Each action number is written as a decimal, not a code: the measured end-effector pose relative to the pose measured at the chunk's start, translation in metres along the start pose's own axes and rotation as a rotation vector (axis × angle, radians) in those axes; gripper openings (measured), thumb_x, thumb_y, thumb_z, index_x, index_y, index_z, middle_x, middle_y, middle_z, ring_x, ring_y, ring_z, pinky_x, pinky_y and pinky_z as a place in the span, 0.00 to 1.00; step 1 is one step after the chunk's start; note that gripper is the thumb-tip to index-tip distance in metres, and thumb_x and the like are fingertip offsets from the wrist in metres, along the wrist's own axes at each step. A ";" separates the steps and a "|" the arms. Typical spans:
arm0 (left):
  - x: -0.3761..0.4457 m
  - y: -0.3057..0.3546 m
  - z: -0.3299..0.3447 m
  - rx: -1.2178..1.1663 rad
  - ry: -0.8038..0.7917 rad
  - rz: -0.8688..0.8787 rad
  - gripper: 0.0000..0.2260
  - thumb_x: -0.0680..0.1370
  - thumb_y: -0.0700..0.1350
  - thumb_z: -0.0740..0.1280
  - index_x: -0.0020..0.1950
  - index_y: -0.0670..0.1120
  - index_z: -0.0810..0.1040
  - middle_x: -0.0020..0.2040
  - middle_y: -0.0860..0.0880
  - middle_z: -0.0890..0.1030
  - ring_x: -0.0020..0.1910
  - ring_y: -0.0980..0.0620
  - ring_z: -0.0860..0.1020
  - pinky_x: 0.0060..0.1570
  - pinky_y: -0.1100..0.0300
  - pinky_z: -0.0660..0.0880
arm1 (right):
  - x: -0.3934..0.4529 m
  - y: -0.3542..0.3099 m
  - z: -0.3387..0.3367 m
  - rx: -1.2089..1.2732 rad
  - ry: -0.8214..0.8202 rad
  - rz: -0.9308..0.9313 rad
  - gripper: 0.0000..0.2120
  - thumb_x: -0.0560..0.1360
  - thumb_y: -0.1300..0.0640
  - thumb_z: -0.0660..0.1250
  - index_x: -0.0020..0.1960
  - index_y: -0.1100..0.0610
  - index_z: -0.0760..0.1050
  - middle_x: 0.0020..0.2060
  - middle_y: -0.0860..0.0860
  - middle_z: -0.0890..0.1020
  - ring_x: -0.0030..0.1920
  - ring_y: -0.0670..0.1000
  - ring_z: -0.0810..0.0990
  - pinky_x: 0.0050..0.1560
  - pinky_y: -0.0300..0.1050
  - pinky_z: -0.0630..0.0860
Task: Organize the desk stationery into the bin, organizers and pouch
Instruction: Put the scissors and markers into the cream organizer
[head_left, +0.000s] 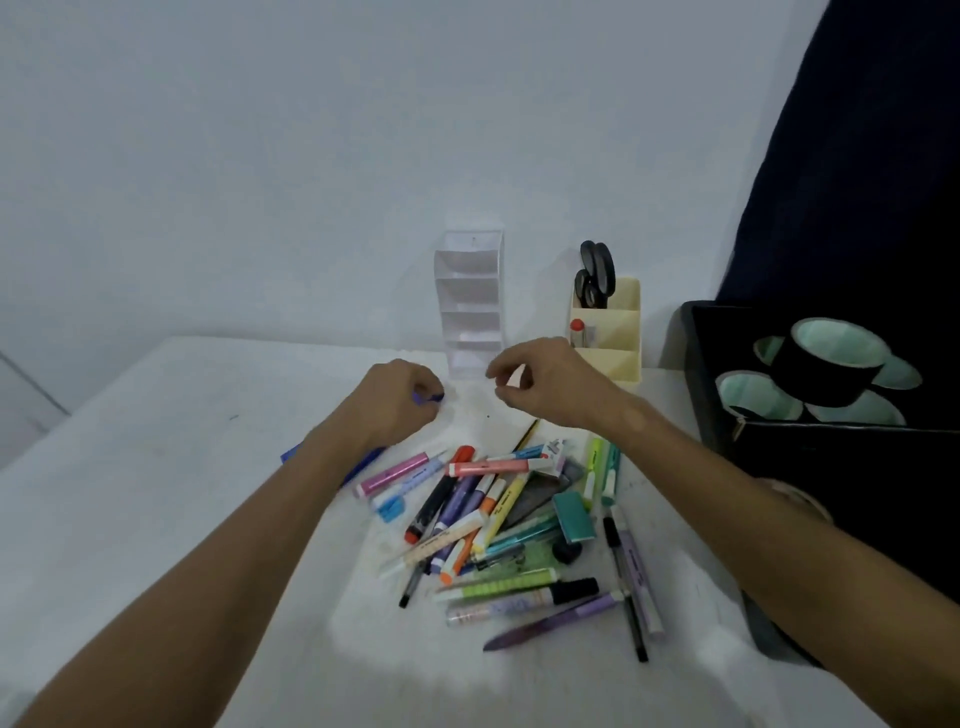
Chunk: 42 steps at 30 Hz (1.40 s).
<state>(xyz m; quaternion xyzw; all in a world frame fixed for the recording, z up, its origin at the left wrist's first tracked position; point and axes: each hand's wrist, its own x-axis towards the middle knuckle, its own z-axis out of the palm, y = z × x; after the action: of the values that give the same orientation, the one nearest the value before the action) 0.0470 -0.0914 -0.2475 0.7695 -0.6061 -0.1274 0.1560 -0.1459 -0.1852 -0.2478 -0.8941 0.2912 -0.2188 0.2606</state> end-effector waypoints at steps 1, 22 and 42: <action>-0.007 -0.009 -0.001 0.000 -0.012 -0.023 0.13 0.75 0.43 0.68 0.59 0.45 0.80 0.59 0.47 0.80 0.55 0.50 0.77 0.51 0.66 0.67 | -0.001 -0.003 0.006 -0.038 -0.077 -0.013 0.11 0.74 0.59 0.70 0.55 0.56 0.81 0.47 0.49 0.83 0.34 0.43 0.75 0.36 0.23 0.68; -0.093 -0.019 0.053 -0.177 -0.299 -0.008 0.09 0.69 0.54 0.75 0.45 0.52 0.82 0.37 0.53 0.82 0.30 0.60 0.75 0.33 0.67 0.71 | -0.020 0.029 0.020 -0.357 -0.418 0.149 0.11 0.72 0.59 0.70 0.54 0.56 0.80 0.49 0.52 0.81 0.43 0.48 0.76 0.38 0.35 0.71; -0.067 -0.039 0.056 -0.082 -0.153 -0.194 0.13 0.69 0.55 0.74 0.46 0.51 0.75 0.38 0.55 0.77 0.34 0.58 0.75 0.30 0.66 0.67 | -0.021 0.048 0.018 -0.342 -0.434 0.314 0.13 0.77 0.57 0.66 0.61 0.54 0.77 0.61 0.53 0.76 0.56 0.49 0.74 0.50 0.40 0.70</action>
<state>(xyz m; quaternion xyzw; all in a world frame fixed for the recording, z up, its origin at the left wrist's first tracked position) 0.0441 -0.0227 -0.3139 0.8055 -0.5333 -0.2249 0.1274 -0.1710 -0.1996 -0.2950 -0.8949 0.3959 0.0724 0.1930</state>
